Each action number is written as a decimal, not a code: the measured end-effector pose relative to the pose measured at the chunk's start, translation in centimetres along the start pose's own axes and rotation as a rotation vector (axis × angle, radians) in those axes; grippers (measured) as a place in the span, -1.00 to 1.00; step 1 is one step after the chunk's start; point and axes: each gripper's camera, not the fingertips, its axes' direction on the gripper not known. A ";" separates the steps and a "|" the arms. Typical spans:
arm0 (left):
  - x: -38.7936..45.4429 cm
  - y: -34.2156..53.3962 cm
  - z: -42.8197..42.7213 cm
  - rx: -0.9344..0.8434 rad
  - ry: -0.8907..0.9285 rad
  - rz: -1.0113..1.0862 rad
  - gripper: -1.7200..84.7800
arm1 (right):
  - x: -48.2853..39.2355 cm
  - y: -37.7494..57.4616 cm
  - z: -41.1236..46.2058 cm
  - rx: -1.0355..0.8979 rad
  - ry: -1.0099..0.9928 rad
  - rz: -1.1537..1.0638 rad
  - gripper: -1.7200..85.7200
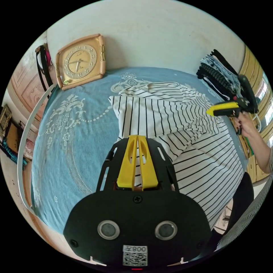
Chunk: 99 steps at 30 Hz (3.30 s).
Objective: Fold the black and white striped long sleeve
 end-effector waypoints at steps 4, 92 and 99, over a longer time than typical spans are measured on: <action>1.4 -0.5 2.9 -0.121 -0.014 0.055 -0.95 | 0.8 7.1 1.3 -0.131 0.128 0.085 -0.96; 5.0 -5.6 9.6 -0.006 0.304 -0.068 -0.95 | 14.3 23.6 -3.1 0.078 -0.065 0.185 -0.96; 1.0 -4.0 9.9 -0.085 0.275 -0.184 -0.96 | 17.2 23.9 -2.9 0.089 -0.119 0.292 -0.96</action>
